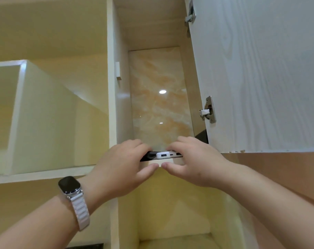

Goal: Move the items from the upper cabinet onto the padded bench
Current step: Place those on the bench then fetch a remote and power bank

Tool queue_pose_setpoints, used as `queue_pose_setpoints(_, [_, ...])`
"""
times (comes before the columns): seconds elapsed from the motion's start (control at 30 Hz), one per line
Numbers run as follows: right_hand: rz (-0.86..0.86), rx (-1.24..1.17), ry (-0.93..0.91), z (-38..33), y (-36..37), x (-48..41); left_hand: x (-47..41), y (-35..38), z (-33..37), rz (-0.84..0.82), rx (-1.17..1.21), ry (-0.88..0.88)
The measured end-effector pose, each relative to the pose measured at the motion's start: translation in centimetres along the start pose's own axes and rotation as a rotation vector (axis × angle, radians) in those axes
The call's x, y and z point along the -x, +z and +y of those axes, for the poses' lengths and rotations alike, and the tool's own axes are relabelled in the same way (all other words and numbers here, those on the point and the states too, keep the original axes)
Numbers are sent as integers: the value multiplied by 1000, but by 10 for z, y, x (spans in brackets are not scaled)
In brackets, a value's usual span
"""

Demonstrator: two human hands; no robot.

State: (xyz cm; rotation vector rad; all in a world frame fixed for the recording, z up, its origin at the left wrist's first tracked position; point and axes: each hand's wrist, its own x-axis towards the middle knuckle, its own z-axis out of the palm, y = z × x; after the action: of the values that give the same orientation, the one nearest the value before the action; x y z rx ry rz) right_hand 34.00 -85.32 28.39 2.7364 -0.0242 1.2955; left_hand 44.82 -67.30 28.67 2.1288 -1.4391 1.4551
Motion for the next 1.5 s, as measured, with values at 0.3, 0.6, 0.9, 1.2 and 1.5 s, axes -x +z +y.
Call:
queue_pose_setpoints(0.3, [266, -22, -84, -1, -3, 6, 12, -12, -1, 186, 67, -39])
queue_pose_setpoints(0.6, [608, 79, -194, 2, 0, 44, 41, -27, -3, 173, 41, -76])
queue_pose_setpoints(0.9, [578, 166, 32, 5, 4, 91, 63, -13, 23, 249, 157, -215])
queue_pose_setpoints(1.2, [635, -187, 337, 6, 8, 137, 87, 17, 73, 292, 486, -472])
queue_pose_setpoints(1.5, [540, -690, 800, -26, 49, 212, 149, 57, 115, 165, 764, -545])
